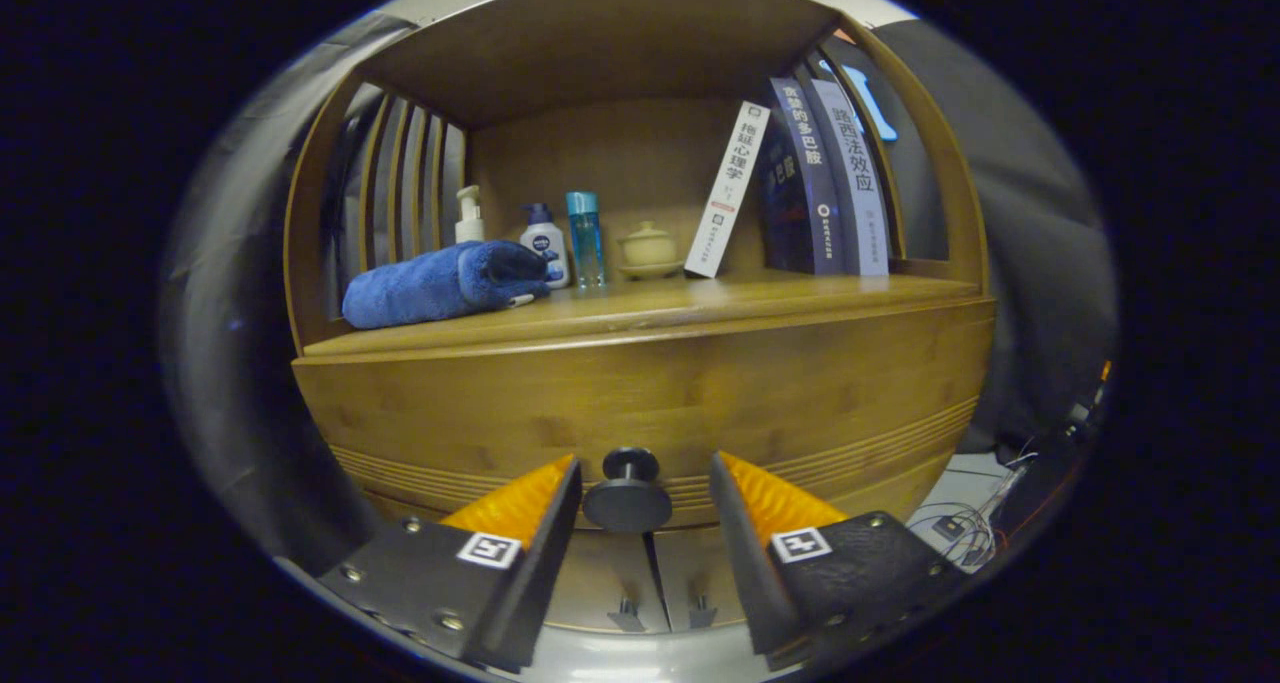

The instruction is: Pull open the drawer, take out the items inside it, and place them on the countertop above the cabinet.

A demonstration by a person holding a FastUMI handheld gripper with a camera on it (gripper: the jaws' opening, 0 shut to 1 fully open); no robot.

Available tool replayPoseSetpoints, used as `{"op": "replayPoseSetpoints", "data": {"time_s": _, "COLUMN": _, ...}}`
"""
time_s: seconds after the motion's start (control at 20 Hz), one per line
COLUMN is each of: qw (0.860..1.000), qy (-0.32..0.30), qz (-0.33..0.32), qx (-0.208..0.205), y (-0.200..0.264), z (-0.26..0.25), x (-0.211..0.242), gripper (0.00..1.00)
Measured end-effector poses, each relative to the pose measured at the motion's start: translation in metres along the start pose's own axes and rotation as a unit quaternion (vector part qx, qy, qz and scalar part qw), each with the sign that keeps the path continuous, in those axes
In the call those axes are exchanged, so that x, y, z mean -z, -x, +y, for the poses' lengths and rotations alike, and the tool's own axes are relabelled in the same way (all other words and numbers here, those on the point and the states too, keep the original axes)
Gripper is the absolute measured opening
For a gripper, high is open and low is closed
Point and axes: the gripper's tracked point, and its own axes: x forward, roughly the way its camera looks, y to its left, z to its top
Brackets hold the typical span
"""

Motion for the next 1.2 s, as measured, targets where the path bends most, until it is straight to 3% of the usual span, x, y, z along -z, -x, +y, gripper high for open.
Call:
{"op": "replayPoseSetpoints", "data": {"time_s": 0.15, "qw": 0.999, "qy": 0.038, "qz": -0.024, "qx": 0.020, "y": 0.002, "z": -0.002, "x": -0.004, "gripper": 0.41}}
{"op": "replayPoseSetpoints", "data": {"time_s": 0.25, "qw": 0.999, "qy": 0.034, "qz": -0.031, "qx": 0.025, "y": 0.001, "z": -0.001, "x": -0.002, "gripper": 0.41}}
{"op": "replayPoseSetpoints", "data": {"time_s": 0.35, "qw": 0.999, "qy": 0.030, "qz": -0.026, "qx": 0.005, "y": -0.001, "z": 0.002, "x": 0.000, "gripper": 0.41}}
{"op": "replayPoseSetpoints", "data": {"time_s": 0.45, "qw": 0.999, "qy": 0.042, "qz": -0.011, "qx": -0.003, "y": 0.000, "z": 0.001, "x": 0.000, "gripper": 0.32}}
{"op": "replayPoseSetpoints", "data": {"time_s": 0.5, "qw": 0.999, "qy": 0.046, "qz": -0.002, "qx": -0.001, "y": 0.000, "z": 0.001, "x": 0.000, "gripper": 0.32}}
{"op": "replayPoseSetpoints", "data": {"time_s": 0.55, "qw": 0.999, "qy": 0.047, "qz": 0.004, "qx": 0.003, "y": 0.005, "z": 0.000, "x": 0.003, "gripper": 0.24}}
{"op": "replayPoseSetpoints", "data": {"time_s": 1.2, "qw": 0.999, "qy": 0.036, "qz": 0.007, "qx": 0.017, "y": 0.094, "z": 0.000, "x": 0.018, "gripper": 0.24}}
